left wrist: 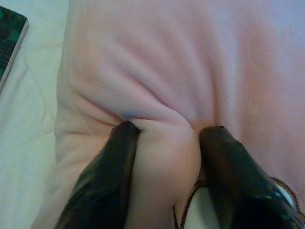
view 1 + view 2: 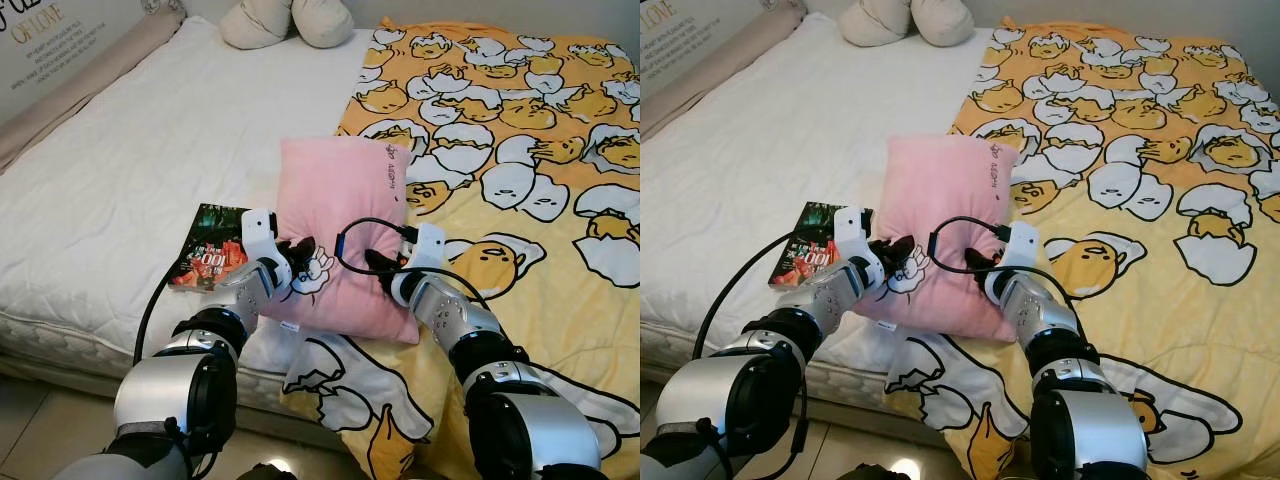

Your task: Clean up the room

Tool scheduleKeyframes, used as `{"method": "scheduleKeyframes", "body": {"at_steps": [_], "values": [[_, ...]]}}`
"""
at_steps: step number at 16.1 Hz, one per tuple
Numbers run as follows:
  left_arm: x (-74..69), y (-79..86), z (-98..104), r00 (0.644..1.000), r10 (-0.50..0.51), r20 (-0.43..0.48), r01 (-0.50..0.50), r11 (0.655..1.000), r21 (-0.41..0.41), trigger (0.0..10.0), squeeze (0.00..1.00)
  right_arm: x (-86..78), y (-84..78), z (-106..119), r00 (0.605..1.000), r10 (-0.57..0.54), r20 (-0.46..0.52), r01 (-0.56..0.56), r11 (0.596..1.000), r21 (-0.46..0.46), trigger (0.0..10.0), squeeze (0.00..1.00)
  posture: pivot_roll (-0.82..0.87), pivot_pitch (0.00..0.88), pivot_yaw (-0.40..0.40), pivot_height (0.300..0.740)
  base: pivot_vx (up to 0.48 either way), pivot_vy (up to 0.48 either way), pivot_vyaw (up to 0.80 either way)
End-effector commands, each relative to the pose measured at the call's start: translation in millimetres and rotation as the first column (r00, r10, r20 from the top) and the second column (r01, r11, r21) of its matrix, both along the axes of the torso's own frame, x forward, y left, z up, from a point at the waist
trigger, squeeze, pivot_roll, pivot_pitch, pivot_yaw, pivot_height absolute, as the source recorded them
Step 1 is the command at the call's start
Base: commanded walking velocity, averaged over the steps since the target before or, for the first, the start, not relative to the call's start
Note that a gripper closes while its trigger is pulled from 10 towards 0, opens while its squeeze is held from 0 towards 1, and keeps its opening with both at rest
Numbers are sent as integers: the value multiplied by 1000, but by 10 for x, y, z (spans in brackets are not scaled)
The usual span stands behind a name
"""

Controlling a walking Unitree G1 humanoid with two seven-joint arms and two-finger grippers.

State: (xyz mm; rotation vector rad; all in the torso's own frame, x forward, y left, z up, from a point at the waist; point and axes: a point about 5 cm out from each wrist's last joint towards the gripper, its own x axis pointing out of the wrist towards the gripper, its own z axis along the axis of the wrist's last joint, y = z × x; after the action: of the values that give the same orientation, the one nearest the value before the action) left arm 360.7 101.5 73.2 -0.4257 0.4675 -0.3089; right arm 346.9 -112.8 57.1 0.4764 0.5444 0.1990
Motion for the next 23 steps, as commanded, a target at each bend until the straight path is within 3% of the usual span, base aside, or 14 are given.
{"method": "scheduleKeyframes", "body": {"at_steps": [1,6,11,13,23], "values": [[-43,-74,-55,999,-27,-20,27,1000,13,0,0,-36,58,-55,999,29,-23,-30,999,-13,0,0,-193,25,62,740,0,0,0],[-3,-23,3,1000,-26,14,26,1000,15,0,0,-7,49,-28,1000,14,7,-14,1000,0,0,0,-173,7,69,740,0,0,0],[13,51,16,998,-20,53,15,995,94,0,0,8,13,-17,999,5,36,-4,1000,-22,0,0,-173,10,68,740,0,0,0],[-15,1,-24,998,-34,45,29,992,123,0,0,-18,12,-58,1000,8,23,-7,1000,-28,0,0,-166,14,65,740,0,0,0],[16,14,29,997,-10,76,3,996,92,0,0,46,45,27,998,-3,65,5,1000,-27,0,0,-173,0,69,740,0,0,0]]}}
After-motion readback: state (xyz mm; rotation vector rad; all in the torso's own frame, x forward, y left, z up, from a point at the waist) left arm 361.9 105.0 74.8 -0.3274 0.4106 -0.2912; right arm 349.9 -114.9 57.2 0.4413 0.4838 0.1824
